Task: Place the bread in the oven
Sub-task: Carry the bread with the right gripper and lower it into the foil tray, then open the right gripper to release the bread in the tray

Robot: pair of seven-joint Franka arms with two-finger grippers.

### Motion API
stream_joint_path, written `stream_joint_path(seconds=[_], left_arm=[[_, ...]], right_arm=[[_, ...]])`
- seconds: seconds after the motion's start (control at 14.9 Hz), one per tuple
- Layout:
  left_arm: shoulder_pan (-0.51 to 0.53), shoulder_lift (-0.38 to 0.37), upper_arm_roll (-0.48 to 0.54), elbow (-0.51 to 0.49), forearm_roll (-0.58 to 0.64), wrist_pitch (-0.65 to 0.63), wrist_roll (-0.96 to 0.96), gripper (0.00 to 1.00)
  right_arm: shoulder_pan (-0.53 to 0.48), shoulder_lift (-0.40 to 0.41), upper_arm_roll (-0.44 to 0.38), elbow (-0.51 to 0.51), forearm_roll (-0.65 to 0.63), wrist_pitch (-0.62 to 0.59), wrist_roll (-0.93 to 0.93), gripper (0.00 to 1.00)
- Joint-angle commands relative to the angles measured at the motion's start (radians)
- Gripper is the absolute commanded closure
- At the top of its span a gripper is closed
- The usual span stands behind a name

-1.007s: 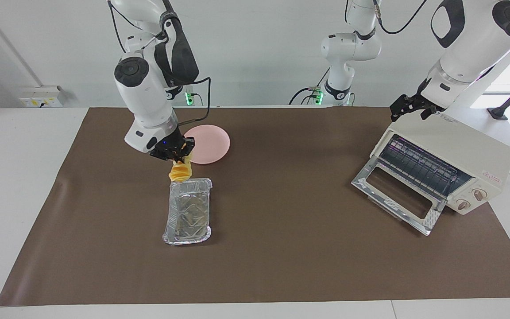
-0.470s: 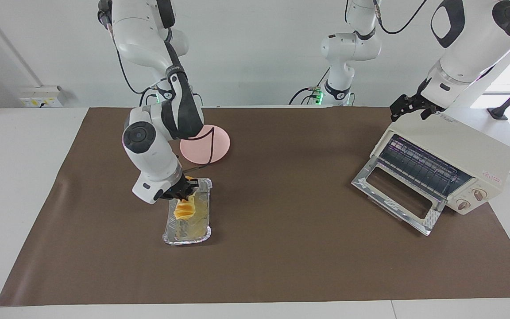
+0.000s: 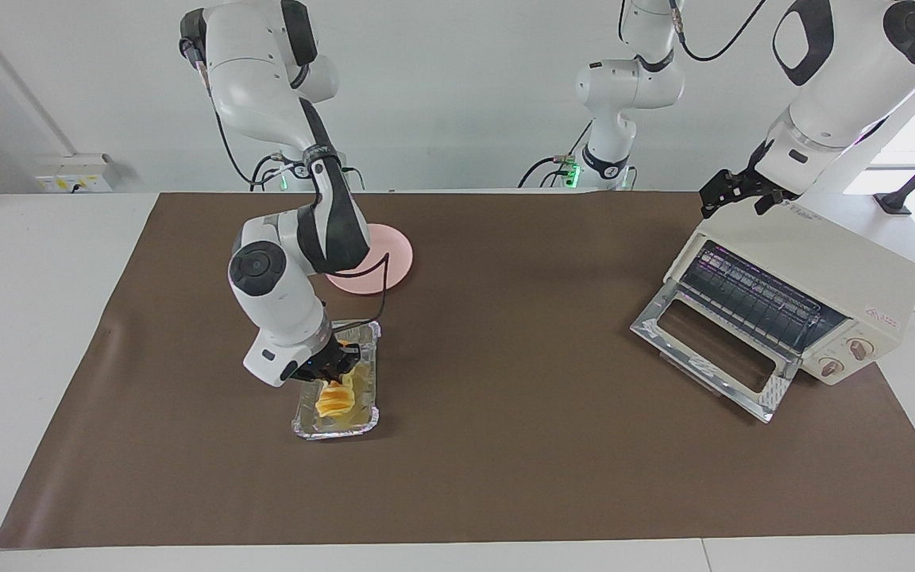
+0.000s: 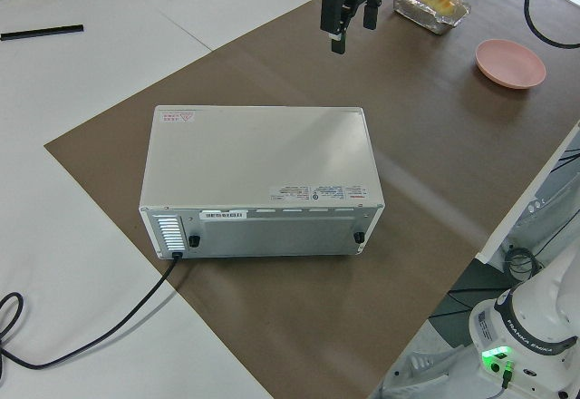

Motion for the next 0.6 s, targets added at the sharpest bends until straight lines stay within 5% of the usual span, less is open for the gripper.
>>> stream_joint_path(seconds=[0.0,0.07,0.13,0.54], left_arm=[[-0.006,-0.022,0.003,-0.018,0.019,0.011,-0.002,0.00],[-0.006,-0.022,0.003,-0.018,0.019,0.011,-0.002,0.00],[-0.006,-0.022,0.003,-0.018,0.019,0.011,-0.002,0.00],[-0.004,-0.022,0.003,-0.018,0.019,0.011,-0.002,0.00]], right_arm=[[0.001,0.002,0.006,-0.010,0.013,0.013,-0.014,1.00],[0.002,0.000,0.006,-0.013,0.013,0.014,-0.012,0.87],[0.002,0.000,0.006,-0.013,0.013,0.014,-0.011,0.01],[-0.002,-0.017,0.006,0.000,0.018,-0.027,-0.009,0.00]])
